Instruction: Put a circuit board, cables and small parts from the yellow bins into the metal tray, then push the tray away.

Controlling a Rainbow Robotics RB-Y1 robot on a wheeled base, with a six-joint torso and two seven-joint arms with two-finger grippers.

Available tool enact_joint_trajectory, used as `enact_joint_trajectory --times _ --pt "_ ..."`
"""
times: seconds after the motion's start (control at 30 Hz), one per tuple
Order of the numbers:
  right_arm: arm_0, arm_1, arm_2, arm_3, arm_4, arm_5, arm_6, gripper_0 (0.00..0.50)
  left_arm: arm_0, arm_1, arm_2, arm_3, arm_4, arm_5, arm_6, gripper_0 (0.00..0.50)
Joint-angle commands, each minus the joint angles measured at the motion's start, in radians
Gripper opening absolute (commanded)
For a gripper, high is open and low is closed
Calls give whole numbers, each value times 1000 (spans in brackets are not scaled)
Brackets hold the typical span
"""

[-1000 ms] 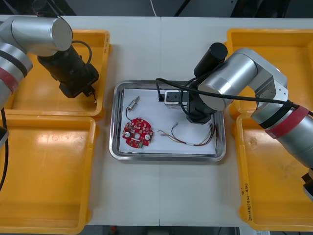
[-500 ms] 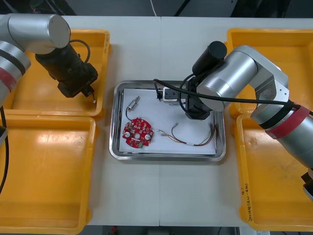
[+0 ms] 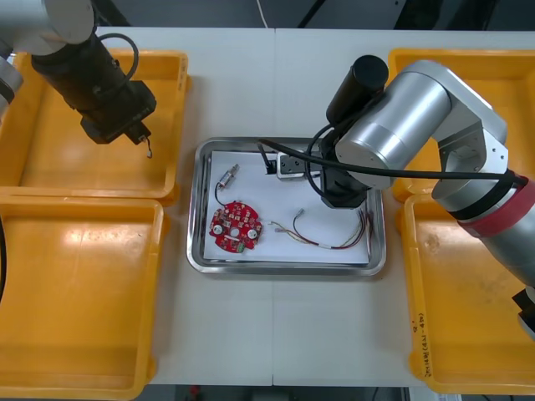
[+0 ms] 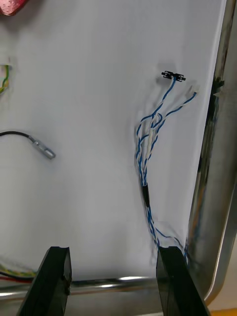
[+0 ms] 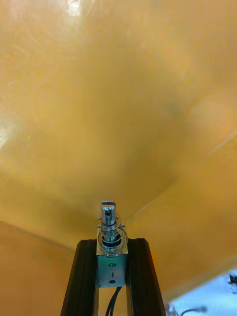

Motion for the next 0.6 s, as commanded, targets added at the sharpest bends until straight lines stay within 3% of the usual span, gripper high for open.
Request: enact_joint_trajectory --times 0.03,0.2,0.6 --pt "6 24 -87 -104 9 140 -22 500 -38 54 26 -97 -9 59 9 1" --pt "31 24 -174 -190 6 295 -37 500 -38 65 40 -177 -17 111 9 2" --pt "179 -40 -408 -459 -23 302 -66 500 -38 68 63 -358 -40 243 2 0"
